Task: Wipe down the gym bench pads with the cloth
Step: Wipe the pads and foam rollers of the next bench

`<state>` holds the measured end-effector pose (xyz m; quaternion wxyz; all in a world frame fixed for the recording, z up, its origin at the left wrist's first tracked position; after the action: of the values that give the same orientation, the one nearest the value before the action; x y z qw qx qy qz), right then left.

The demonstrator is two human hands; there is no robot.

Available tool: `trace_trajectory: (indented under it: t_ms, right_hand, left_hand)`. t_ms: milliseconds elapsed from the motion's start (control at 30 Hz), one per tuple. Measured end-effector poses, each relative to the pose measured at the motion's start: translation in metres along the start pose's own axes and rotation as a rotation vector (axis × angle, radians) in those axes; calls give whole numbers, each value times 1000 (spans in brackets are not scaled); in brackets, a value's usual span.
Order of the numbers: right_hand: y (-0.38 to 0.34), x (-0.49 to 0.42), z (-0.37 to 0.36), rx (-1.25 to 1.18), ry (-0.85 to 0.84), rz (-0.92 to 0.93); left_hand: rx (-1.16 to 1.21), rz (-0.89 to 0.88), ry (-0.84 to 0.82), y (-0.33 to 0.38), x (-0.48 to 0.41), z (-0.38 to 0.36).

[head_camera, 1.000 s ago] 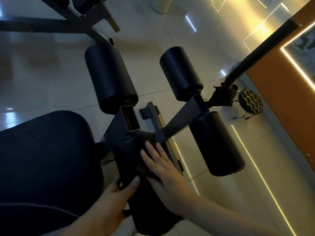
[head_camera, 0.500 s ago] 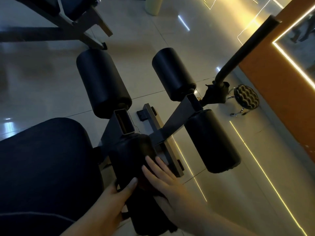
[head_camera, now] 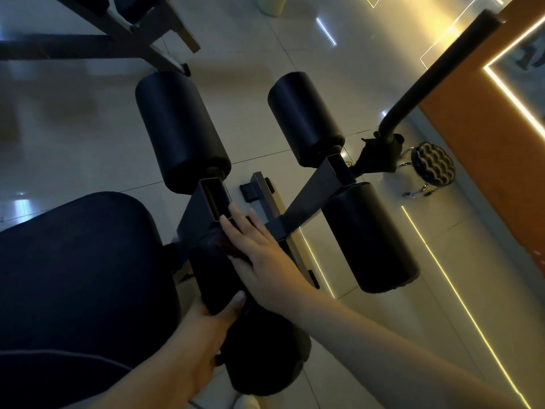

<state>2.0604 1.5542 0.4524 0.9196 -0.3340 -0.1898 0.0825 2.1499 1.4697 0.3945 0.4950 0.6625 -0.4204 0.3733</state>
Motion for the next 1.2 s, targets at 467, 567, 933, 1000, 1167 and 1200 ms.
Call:
trace_trajectory:
  t_ms: [467,567,933,1000,1167,1200]
  right_hand:
    - [16,94,-21,-44,-147,0]
    - [13,79,-19,-31,-111,14]
    - [21,-53,66,-456,315,-242]
    - [2,-86,83,-410,328,-149]
    - [-41,-166,79,-106,206,22]
    - [-44,-179,71,-56,152,29]
  left_hand:
    - [-193,-19,-44,-1,4,1]
    - [-257,-2,-113,-1,1,-2]
    - [-862,-688,271,183,-8,47]
    - [-993,-726,296,225,-14,49]
    - [-1255,-669,257,287,-38,29]
    - [-1262,-628,248,289,-47,26]
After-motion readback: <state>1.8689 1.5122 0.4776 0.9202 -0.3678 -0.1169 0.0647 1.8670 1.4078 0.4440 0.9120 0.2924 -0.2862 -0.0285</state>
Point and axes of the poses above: each hand's wrist, its own x-axis away from the middle knuckle, its own z-axis out of the back of the hand, y = z × x, the point moved 10 cm from there along -x, towards the middle knuckle
